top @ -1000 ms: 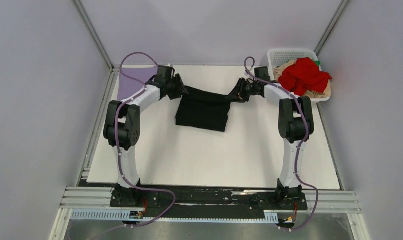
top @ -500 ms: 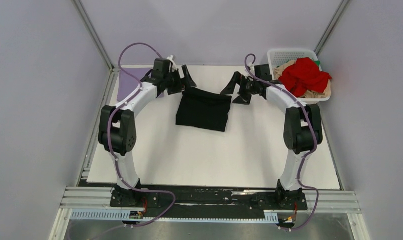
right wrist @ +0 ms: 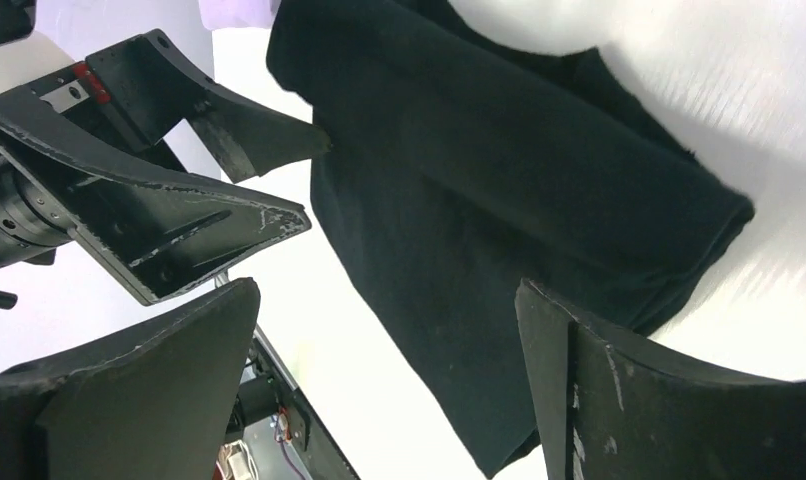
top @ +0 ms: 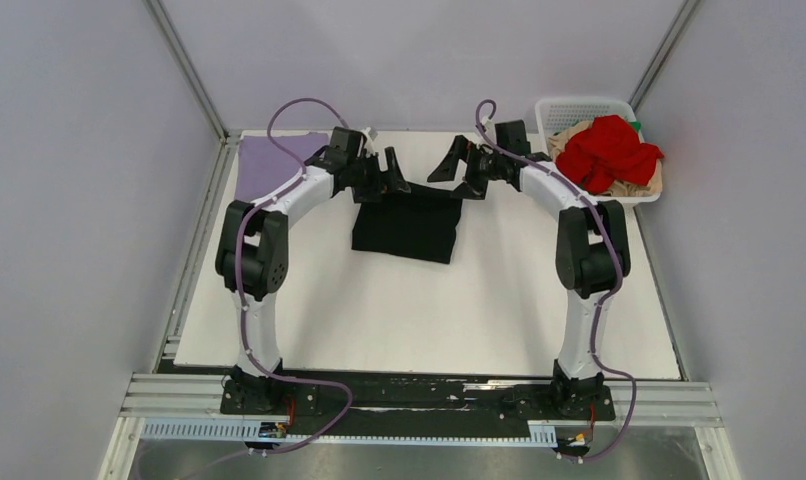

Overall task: Fold and stack the t-shirts
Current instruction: Smooth out wrinkles on the folded tshirt

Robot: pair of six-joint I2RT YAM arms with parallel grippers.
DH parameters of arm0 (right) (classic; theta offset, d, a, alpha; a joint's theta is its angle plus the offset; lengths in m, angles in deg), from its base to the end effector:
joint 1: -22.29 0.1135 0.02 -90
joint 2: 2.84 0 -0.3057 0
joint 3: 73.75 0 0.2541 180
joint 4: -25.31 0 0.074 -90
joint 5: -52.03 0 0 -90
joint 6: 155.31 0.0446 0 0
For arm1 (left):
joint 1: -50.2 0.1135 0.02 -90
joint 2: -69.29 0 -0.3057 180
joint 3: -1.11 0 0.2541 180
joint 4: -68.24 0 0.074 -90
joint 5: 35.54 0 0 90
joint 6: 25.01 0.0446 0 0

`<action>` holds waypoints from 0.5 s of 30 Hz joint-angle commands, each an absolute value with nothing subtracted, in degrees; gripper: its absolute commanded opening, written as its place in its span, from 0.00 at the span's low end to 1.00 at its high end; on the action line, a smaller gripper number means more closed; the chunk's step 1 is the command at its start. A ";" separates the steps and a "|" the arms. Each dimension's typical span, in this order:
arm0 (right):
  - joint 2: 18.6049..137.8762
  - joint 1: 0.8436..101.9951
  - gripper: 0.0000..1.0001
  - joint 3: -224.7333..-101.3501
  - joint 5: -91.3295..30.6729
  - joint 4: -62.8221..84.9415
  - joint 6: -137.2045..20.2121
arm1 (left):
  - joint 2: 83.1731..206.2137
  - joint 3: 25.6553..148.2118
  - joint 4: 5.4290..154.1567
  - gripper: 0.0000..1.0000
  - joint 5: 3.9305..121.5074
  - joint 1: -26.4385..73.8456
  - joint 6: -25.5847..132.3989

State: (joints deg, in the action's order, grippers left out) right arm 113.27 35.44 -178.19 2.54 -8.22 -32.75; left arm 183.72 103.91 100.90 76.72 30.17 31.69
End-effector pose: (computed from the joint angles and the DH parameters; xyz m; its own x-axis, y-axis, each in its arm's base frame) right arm 0.4603 0.1373 0.2600 -0.9153 0.2063 -0.3458 -0.1496 0.6231 0.7677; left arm 0.4431 -0.1795 0.2601 -0.8622 -0.2265 -0.4531 0.1177 0.7804 -0.6141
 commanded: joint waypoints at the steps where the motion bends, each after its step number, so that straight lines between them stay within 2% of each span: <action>1: 117.83 34.96 1.00 -184.43 3.34 -7.28 -32.39 | 187.95 110.71 99.21 1.00 75.43 30.59 32.63; 9: 127.54 34.53 1.00 -193.54 2.05 -8.23 -32.29 | 200.73 123.60 100.74 1.00 69.96 31.97 30.18; 15: 135.08 33.92 1.00 -196.15 -0.68 -10.11 -30.11 | 206.83 126.55 107.93 1.00 68.27 32.33 28.72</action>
